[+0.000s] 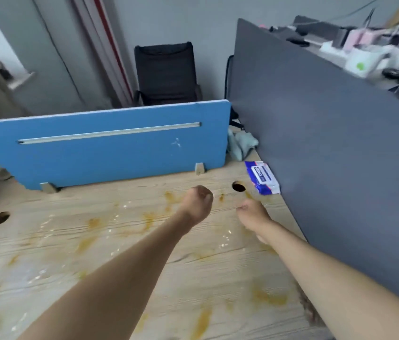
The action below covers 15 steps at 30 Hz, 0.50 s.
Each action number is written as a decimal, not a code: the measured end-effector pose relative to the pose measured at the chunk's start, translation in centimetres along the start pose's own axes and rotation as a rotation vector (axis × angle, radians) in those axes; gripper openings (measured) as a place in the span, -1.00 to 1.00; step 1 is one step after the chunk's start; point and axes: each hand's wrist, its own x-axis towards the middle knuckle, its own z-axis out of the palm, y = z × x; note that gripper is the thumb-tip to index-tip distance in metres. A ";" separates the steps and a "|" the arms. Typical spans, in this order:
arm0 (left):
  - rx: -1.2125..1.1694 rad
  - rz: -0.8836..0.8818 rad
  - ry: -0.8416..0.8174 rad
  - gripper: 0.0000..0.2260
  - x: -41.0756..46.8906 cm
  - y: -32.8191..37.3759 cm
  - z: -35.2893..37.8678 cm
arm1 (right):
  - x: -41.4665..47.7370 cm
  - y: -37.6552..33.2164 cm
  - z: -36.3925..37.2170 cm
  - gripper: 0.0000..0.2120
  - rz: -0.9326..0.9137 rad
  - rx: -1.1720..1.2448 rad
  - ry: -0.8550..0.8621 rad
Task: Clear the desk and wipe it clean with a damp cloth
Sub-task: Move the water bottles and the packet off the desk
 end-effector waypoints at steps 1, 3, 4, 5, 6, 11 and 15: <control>-0.010 -0.006 -0.014 -0.84 1.4 0.8 1.4 | 1.7 0.9 -0.7 -0.81 0.049 0.057 0.004; -0.066 -0.047 -0.042 -0.84 4.6 2.2 4.4 | 4.9 2.2 -2.2 -0.85 0.162 0.186 -0.001; -0.110 -0.075 -0.051 -0.82 6.0 2.7 5.6 | 5.9 2.3 -2.8 -0.86 0.213 0.260 0.004; -0.153 -0.107 -0.061 -0.82 7.6 3.4 6.9 | 7.1 2.6 -3.7 -0.85 0.262 0.327 0.009; -0.197 -0.134 -0.073 -0.82 9.3 4.0 8.2 | 8.5 3.1 -4.5 -0.85 0.299 0.386 0.024; -0.407 -0.337 -0.124 -0.83 16.3 5.3 14.6 | 14.7 5.2 -6.6 -0.76 0.423 0.662 0.133; -0.586 -0.543 -0.099 -0.93 19.9 5.1 17.9 | 17.3 5.8 -6.7 -0.76 0.447 0.693 0.142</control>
